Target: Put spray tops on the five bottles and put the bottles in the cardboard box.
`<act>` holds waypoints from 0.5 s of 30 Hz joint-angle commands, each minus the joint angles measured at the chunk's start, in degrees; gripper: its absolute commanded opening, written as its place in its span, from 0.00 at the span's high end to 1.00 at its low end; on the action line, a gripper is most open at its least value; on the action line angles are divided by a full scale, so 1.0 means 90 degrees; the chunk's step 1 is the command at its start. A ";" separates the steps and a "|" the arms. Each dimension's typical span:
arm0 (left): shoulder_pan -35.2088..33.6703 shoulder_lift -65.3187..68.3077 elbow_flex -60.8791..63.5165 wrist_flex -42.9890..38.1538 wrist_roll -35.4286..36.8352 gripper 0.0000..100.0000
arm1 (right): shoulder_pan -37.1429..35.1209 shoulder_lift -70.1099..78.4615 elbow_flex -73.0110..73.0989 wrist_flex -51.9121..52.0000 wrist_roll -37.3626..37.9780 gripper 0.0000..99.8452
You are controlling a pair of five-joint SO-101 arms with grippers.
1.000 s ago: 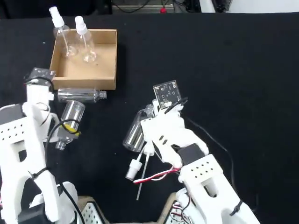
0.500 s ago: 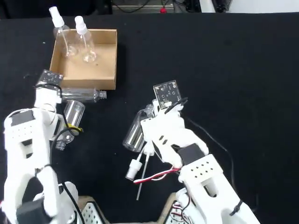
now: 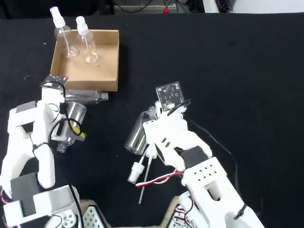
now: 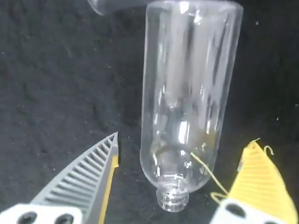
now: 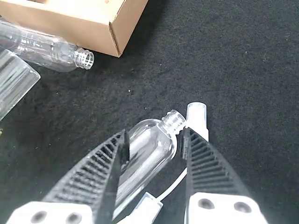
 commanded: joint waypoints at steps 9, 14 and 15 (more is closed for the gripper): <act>0.0005 0.0117 -0.0347 0.0166 0.0049 0.60 | -0.0059 -0.0083 -0.0044 -0.0176 -0.0010 0.82; 0.0190 0.0107 -0.0513 0.0752 0.0029 0.65 | -0.0059 -0.0083 -0.0063 -0.0176 -0.0010 0.82; 0.0239 0.0107 -0.0542 0.0742 0.0029 0.68 | -0.0059 -0.0083 -0.0063 -0.0176 -0.0010 0.82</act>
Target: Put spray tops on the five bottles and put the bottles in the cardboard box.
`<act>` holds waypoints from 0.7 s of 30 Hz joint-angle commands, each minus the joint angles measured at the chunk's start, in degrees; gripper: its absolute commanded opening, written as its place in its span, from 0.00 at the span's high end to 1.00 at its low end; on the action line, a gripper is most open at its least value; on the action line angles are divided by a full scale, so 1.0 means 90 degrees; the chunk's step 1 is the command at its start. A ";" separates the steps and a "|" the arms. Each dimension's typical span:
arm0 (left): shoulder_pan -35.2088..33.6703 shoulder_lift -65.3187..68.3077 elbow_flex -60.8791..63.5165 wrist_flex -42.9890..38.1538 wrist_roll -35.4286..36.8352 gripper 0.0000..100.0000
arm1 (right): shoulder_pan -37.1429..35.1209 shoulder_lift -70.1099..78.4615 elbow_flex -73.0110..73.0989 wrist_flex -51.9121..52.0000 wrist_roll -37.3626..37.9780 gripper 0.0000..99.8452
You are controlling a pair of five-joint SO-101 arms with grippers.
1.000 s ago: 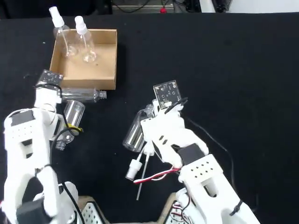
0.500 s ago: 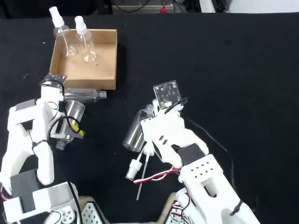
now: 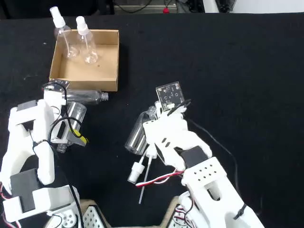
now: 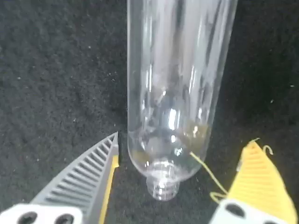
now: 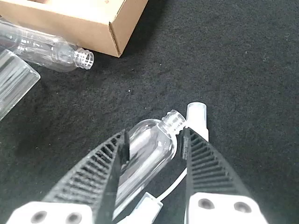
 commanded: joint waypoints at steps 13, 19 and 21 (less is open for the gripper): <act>0.0454 -0.0078 -0.0454 0.0440 -0.0713 0.78 | -0.0059 -0.0083 -0.0054 -0.0166 -0.0010 0.82; 0.0444 -0.0527 -0.1070 0.2335 -0.2452 0.78 | -0.0059 -0.0083 -0.0063 -0.0176 -0.0010 0.82; 0.0503 -0.0713 -0.1089 0.2823 -0.3096 0.78 | -0.0059 -0.0083 -0.0063 -0.0176 -0.0010 0.82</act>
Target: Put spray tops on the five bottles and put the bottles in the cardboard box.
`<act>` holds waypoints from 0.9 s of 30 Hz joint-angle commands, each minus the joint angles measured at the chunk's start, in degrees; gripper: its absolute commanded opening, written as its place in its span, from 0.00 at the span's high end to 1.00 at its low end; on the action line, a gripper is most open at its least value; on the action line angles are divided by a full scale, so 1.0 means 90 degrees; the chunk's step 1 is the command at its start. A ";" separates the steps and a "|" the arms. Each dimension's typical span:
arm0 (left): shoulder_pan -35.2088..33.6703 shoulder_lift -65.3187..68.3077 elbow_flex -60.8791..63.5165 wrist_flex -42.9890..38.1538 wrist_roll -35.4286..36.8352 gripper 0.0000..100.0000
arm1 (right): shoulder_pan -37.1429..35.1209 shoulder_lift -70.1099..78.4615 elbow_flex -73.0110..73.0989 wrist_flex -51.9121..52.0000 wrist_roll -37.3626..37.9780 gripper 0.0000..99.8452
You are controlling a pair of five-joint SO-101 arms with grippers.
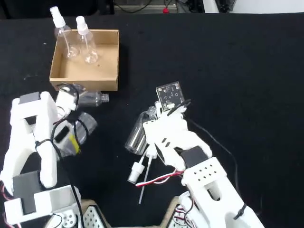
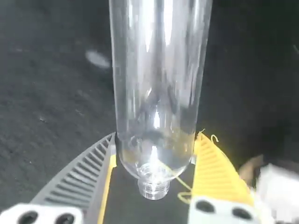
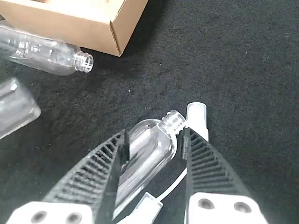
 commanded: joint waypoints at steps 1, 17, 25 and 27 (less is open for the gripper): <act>0.0171 -0.0479 -0.0357 0.0850 -0.1143 0.78 | -0.0059 -0.0083 -0.0063 -0.0176 -0.0010 0.82; -0.0444 -0.0449 0.0132 0.0313 0.0547 0.77 | -0.0059 -0.0083 -0.0044 -0.0176 -0.0010 0.82; -0.0786 -0.0498 -0.0083 -0.0117 0.3096 0.77 | -0.0059 -0.0083 -0.0044 -0.0176 -0.0010 0.82; -0.0933 -0.0733 -0.0347 0.0000 0.3087 0.76 | -0.0059 -0.0083 -0.0044 -0.0176 -0.0010 0.82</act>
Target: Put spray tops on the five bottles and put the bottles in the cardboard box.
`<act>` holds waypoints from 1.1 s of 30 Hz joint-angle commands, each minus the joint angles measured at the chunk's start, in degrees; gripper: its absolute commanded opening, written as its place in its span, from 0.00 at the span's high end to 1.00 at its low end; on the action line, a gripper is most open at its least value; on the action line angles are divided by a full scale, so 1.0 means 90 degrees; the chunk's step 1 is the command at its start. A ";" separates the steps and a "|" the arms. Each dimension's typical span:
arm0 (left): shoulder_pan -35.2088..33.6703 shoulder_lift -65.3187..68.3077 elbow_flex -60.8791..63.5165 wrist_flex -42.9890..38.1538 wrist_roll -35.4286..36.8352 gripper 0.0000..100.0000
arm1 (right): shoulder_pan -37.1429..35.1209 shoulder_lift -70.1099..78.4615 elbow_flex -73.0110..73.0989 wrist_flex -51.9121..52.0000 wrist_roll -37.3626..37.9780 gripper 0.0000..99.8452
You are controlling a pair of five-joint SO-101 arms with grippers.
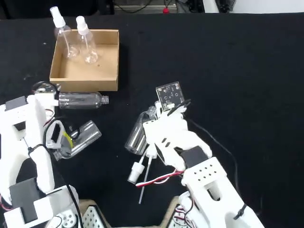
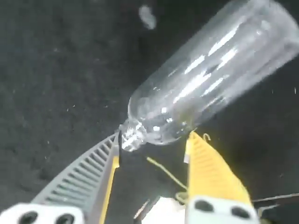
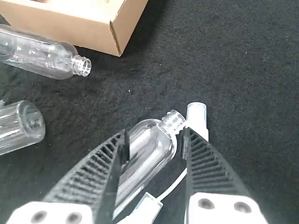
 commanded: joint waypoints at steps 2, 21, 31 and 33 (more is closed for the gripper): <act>-0.0357 -0.0684 -0.0591 0.0117 0.0166 0.76 | -0.0059 -0.0083 -0.0054 -0.0176 -0.0010 0.82; 0.1187 -0.2510 0.1079 0.1153 0.2989 0.76 | -0.0059 -0.0083 -0.0063 -0.0176 -0.0010 0.82; 0.0650 -0.1983 0.2291 -0.0674 0.2559 0.76 | -0.0059 -0.0083 -0.0063 -0.0176 -0.0010 0.82; 0.0435 -0.1866 0.2427 -0.1026 0.2569 0.76 | -0.0059 -0.0083 -0.0063 -0.0176 -0.0010 0.82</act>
